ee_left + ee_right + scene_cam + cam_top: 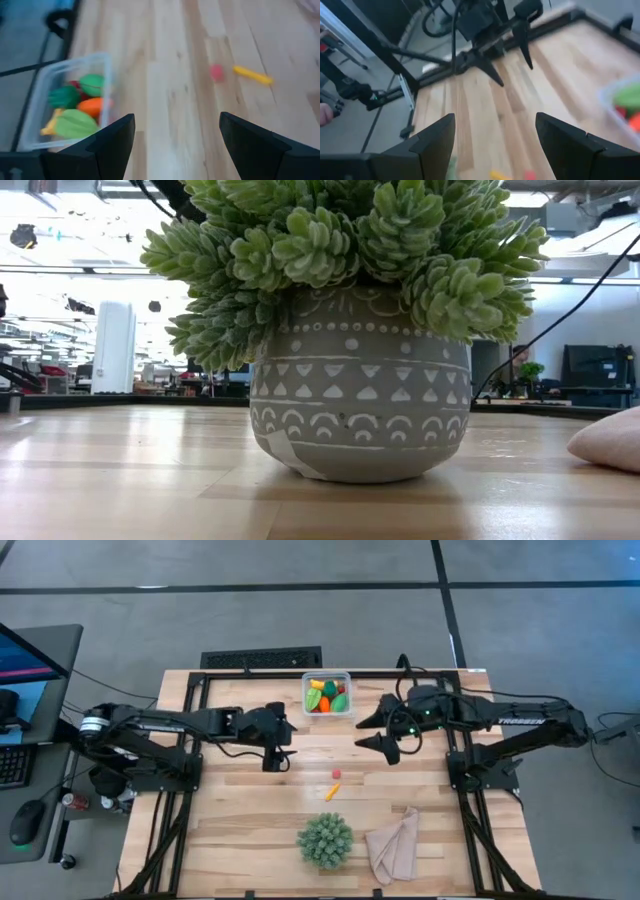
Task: Pick and placing Produce into tupperware
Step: Put the peach into the transparent bin
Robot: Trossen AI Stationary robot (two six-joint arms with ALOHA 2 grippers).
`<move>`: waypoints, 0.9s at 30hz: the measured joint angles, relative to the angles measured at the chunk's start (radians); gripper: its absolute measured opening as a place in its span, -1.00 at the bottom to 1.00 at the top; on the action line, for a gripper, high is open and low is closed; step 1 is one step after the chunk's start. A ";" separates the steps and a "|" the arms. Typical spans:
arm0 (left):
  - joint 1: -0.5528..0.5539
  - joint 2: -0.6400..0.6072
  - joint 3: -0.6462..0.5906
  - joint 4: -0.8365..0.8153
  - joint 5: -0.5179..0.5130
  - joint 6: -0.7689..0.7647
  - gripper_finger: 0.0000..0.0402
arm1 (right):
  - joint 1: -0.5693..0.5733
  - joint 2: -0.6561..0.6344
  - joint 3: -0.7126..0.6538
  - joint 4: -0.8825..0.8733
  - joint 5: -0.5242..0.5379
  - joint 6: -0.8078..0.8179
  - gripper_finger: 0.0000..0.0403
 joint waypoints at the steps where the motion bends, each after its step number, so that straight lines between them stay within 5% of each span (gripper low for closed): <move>1: 0.003 0.019 0.000 0.002 0.016 0.020 0.41 | 0.012 -0.002 0.000 -0.024 0.009 0.017 0.34; 15: 0.006 0.311 0.091 0.081 0.198 0.212 0.41 | 0.289 -0.004 0.000 -0.323 0.280 0.284 0.34; 27: 0.011 0.523 0.268 0.087 0.225 0.248 0.41 | 0.506 -0.004 0.000 -0.572 0.587 0.534 0.34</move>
